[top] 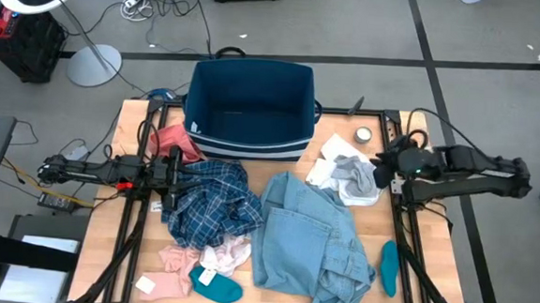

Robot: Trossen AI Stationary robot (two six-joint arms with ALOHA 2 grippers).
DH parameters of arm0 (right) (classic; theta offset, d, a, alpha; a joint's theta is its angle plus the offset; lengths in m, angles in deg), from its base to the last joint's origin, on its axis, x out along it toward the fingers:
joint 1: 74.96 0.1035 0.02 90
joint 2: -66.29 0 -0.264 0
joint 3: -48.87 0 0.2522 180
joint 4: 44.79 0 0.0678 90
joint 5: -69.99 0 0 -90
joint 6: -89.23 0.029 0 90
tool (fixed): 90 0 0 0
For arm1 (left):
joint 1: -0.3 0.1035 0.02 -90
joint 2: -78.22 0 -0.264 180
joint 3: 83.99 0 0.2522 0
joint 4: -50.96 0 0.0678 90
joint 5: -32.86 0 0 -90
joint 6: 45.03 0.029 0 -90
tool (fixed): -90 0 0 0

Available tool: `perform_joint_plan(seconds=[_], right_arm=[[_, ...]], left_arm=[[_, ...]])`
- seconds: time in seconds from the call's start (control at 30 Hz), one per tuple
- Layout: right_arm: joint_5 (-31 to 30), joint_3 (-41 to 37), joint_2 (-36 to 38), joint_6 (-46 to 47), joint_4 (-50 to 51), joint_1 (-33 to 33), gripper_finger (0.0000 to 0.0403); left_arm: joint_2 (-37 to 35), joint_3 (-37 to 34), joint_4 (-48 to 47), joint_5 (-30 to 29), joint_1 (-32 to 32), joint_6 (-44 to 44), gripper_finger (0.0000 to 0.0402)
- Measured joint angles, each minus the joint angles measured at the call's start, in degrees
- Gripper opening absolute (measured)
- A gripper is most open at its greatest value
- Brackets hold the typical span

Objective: Sort clothes
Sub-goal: Put the gray underwear into the blue laundry bin

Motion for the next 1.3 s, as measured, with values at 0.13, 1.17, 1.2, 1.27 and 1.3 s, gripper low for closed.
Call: perform_joint_plan(seconds=[0.13, 1.17, 1.2, 1.27, 1.3], right_arm=[[3.7, 0.1, -4.9, 6.1, 6.3, -0.7, 0.0144], [14.1, -10.6, -24.3, -1.1, -7.4, -11.8, 0.0076], [14.1, -10.6, -24.2, -1.5, -7.6, -11.9, 0.004], [14.1, -10.0, -23.8, -1.8, -7.1, -12.1, 0.0015], [14.1, -9.1, -23.5, -0.8, -6.6, -12.1, 0.0015]], left_arm=[[0.0, 0.0, 0.0, 0.0, 0.0, 0.0, 0.0131], [0.0, 0.0, 0.0, 0.0, 0.0, 0.0, 0.0131], [0.0, 0.0, 0.0, 0.0, 0.0, 0.0, 0.0131], [0.0, 0.0, 0.0, 0.0, 0.0, 0.0, 0.0131], [0.0, 0.0, 0.0, 0.0, 0.0, 0.0, 0.0131]])
